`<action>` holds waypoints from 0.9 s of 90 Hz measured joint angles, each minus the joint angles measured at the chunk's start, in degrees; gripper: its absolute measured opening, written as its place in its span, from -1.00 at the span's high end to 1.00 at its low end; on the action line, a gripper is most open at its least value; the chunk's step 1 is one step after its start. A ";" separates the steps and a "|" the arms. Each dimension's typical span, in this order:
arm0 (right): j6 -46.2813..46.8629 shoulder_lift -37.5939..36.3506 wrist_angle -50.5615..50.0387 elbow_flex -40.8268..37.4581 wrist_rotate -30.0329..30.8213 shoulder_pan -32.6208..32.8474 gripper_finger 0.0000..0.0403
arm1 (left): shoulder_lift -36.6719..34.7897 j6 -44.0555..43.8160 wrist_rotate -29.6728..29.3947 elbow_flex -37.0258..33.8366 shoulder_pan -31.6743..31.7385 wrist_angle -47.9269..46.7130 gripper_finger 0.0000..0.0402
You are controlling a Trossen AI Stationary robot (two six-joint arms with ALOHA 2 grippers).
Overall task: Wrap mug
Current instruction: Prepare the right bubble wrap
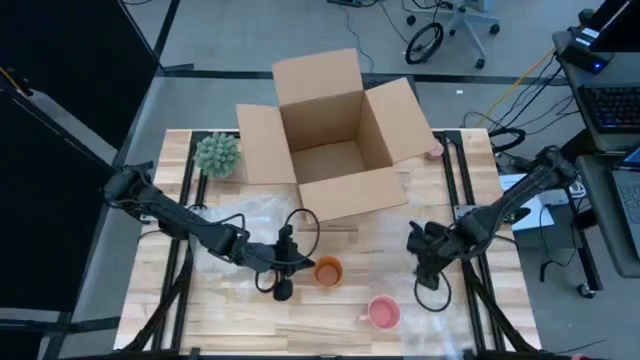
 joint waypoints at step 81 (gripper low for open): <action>-4.10 -2.48 -9.24 11.10 12.76 -4.43 -0.34 | 0.00 0.03 0.00 0.00 0.78 -2.19 1.00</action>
